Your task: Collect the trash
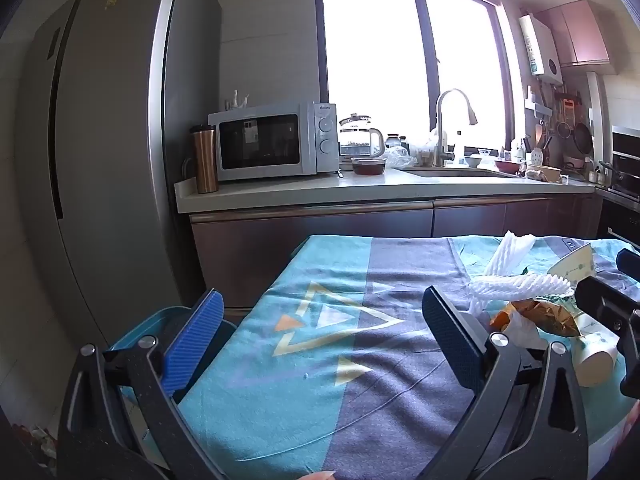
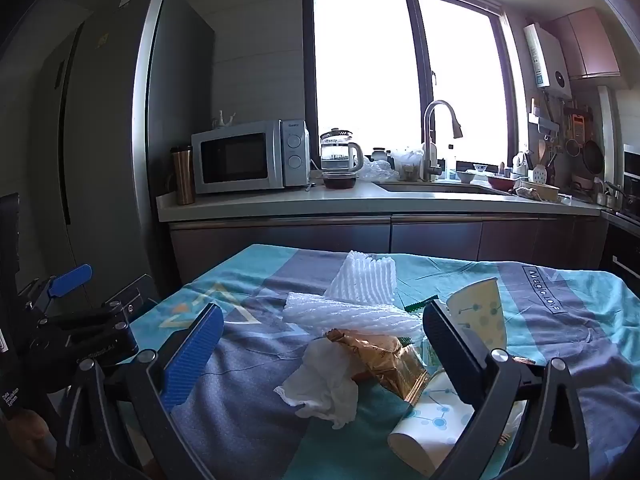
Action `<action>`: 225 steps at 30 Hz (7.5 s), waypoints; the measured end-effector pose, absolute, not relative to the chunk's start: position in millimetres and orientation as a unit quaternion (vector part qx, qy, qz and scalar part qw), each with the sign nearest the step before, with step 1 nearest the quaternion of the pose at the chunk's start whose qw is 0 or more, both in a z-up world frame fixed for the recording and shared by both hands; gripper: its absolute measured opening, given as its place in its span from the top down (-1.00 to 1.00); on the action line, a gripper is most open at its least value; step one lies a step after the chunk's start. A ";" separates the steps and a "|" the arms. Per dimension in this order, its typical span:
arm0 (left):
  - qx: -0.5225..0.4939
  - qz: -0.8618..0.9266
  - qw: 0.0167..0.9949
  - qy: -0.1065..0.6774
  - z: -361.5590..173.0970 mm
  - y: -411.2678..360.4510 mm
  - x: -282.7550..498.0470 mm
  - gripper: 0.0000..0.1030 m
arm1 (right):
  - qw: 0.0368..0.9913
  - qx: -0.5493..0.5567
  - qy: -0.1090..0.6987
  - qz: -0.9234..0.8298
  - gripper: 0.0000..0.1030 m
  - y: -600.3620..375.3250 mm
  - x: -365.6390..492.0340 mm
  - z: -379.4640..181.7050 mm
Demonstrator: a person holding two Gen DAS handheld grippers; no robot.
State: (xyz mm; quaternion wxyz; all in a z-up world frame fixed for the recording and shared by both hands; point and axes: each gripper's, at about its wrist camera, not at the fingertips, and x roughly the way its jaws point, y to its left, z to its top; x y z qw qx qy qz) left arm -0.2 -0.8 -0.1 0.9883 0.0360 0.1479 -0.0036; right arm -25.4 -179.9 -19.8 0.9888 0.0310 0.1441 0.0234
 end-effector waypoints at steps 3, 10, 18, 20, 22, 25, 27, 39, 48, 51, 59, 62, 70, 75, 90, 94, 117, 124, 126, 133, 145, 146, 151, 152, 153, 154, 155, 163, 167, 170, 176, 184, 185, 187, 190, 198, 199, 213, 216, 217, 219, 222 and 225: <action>0.034 -0.004 0.988 0.152 -0.1 -1.4 1.8 -0.91 | 0.989 0.029 0.144 0.023 -0.88 -177.1 -28.3 -20.5; 0.025 -0.006 0.989 0.143 4.2 2.4 -1.9 -0.91 | 0.988 0.034 0.151 0.024 -0.87 -177.3 -22.8 -15.5; 0.021 -0.007 0.990 0.138 3.8 3.8 -4.7 -0.91 | 0.989 0.031 0.144 0.029 -0.87 -177.2 -26.3 -18.7; 0.021 -0.008 0.990 0.137 3.1 3.7 -4.8 -0.91 | 0.989 0.031 0.144 0.029 -0.87 -176.8 -25.8 -19.2; 0.020 -0.007 0.990 0.136 3.2 3.4 -5.2 -0.91 | 0.989 0.031 0.143 0.029 -0.87 -176.1 -26.4 -18.6; 0.017 -0.008 0.990 0.137 2.8 3.6 -4.6 -0.91 | 0.989 0.031 0.142 0.030 -0.87 -175.3 -27.2 -18.4; 0.018 -0.008 0.990 0.137 2.3 2.6 -4.6 -0.91 | 0.989 0.031 0.141 0.030 -0.87 -175.5 -27.4 -18.2; 0.016 -0.006 0.991 0.132 1.6 3.0 -6.6 -0.91 | 0.989 0.034 0.140 0.031 -0.87 -177.0 -26.9 -17.3; 0.016 -0.006 0.991 0.131 1.1 2.2 -7.0 -0.91 | 0.989 0.036 0.140 0.032 -0.87 -178.3 -26.9 -18.3; 0.016 -0.006 0.991 0.131 1.1 2.3 -7.4 -0.91 | 0.989 0.036 0.140 0.033 -0.87 -178.3 -26.9 -18.4; 0.015 -0.006 0.991 0.131 0.8 2.0 -7.6 -0.91 | 0.989 0.036 0.140 0.034 -0.87 -179.9 -25.7 -19.6; 0.016 -0.005 0.991 0.131 0.8 1.6 -7.7 -0.91 | 0.989 0.037 0.140 0.035 -0.87 -180.2 -25.9 -19.3; 0.016 -0.009 0.991 0.133 0.4 -1.6 -6.5 -0.91 | 0.989 0.037 0.140 0.036 -0.87 -179.7 -24.4 -18.5; 0.017 -0.011 0.991 0.136 0.2 -6.3 -4.2 -0.91 | 0.989 0.037 0.139 0.035 -0.87 -179.7 -23.9 -18.4; 0.017 -0.016 0.989 0.145 -2.4 -10.0 0.4 -0.91 | 0.988 0.040 0.144 0.041 -0.87 -183.7 -20.1 -20.1; 0.017 -0.023 0.988 0.155 -4.5 -11.7 3.9 -0.91 | 0.988 0.040 0.147 0.040 -0.87 -187.2 -20.1 -21.9; 0.019 -0.289 0.906 0.308 -45.9 -98.7 52.6 -0.63 | 0.969 0.089 0.230 -0.003 -0.82 -279.1 -10.3 -47.7; 0.012 -0.322 0.872 0.368 -65.2 -117.6 76.0 -0.19 | 0.949 0.144 0.279 -0.004 -0.77 -305.9 -25.2 -72.5; 0.002 -0.333 0.861 0.385 -70.4 -120.6 82.2 0.01 | 0.942 0.169 0.291 0.002 -0.76 -310.4 -28.0 -79.1; -0.039 -0.363 0.830 0.423 -82.8 -120.7 97.7 0.84 | 0.919 0.241 0.311 0.024 -0.58 -313.8 -31.7 -93.4; -0.025 -0.355 0.846 0.396 -65.7 -101.7 79.1 0.95 | 0.898 0.298 0.318 0.068 -0.27 -302.4 -33.7 -101.2; -0.024 -0.353 0.848 0.394 -65.0 -99.8 77.7 0.93 | 0.896 0.302 0.317 0.070 -0.19 -302.1 -32.4 -101.3; -0.021 -0.343 0.849 0.400 -70.8 -90.7 79.9 0.20 | 0.894 0.310 0.315 0.076 -0.09 -301.3 -29.6 -101.8; -0.022 -0.343 0.848 0.404 -71.7 -91.8 82.1 0.18 | 0.894 0.308 0.315 0.077 -0.08 -300.3 -29.6 -100.9; -0.025 -0.346 0.845 0.408 -74.2 -91.4 82.9 0.15 | 0.895 0.306 0.315 0.078 -0.06 -300.0 -29.7 -100.6; -0.027 -0.349 0.843 0.409 -76.9 -91.7 85.3 0.15 | 0.895 0.306 0.314 0.080 -0.05 -299.5 -30.0 -100.2; -0.027 -0.351 0.841 0.411 -77.3 -93.8 87.3 0.16 | 0.896 0.305 0.312 0.082 -0.03 -299.3 -30.3 -99.7; -0.028 -0.365 0.829 0.423 -82.5 -93.3 84.2 0.96 | 0.901 0.293 0.303 0.108 0.01 -295.9 -43.5 -89.3; -0.029 -0.371 0.836 0.403 -68.9 -77.1 71.1 0.96 | 0.905 0.280 0.297 0.121 0.02 -289.2 -46.7 -79.3; -0.035 -0.367 0.843 0.391 -57.3 -58.7 62.0 0.96 | 0.906 0.274 0.294 0.136 0.05 -282.5 -46.7 -74.1; -0.049 -0.340 0.862 0.373 -45.6 -17.9 49.6 0.96 | 0.904 0.258 0.297 0.168 0.06 -258.2 -35.6 -69.0; -0.082 -0.294 0.883 0.357 -35.9 36.4 45.9 0.96 | 0.892 0.246 0.300 0.231 0.09 -224.8 -20.5 -60.6; -0.086 -0.287 0.886 0.354 -35.0 44.1 44.9 0.96 | 0.890 0.244 0.301 0.239 0.16 -220.8 -18.2 -60.0; -0.095 -0.271 0.892 0.350 -33.6 59.6 44.9 0.96 | 0.888 0.242 0.297 0.255 0.37 -214.0 -14.7 -58.8; -0.107 -0.253 0.897 0.346 -33.2 78.2 45.0 0.96 | 0.888 0.219 0.311 0.259 0.58 -201.1 -5.1 -61.8; -0.115 -0.238 0.899 0.350 -45.4 91.1 43.4 0.96 | 0.882 0.219 0.341 0.241 -0.27 -186.6 7.3 -80.2; -0.117 -0.238 0.898 0.350 -45.7 92.6 44.3 0.96 | 0.881 0.217 0.344 0.240 -0.37 -183.8 9.7 -80.7; -0.134 -0.209 0.904 0.348 -50.5 113.4 42.7 0.96 | 0.870 0.172 0.359 0.291 -0.52 -140.7 45.2 -80.7; -0.138 -0.199 0.908 0.342 -47.2 122.8 43.0 0.96 | 0.875 0.153 0.347 0.302 -0.52 -129.1 48.1 -69.7; -0.140 -0.194 0.910 0.339 -45.8 126.9 43.3 0.96 | 0.874 0.150 0.345 0.308 -0.52 -124.8 51.9 -65.9; -0.143 -0.183 0.914 0.332 -42.2 136.5 44.0 0.96 | 0.873 0.143 0.340 0.320 -0.52 -115.2 58.9 -59.3; -0.147 -0.157 0.923 0.319 -35.0 156.1 45.3 0.96 | 0.868 0.126 0.334 0.346 -0.52 -94.1 71.2 -49.0; -0.154 -0.123 0.931 0.308 -29.9 181.9 48.7 0.96 | 0.863 0.103 0.326 0.371 -0.52 -66.7 84.8 -39.4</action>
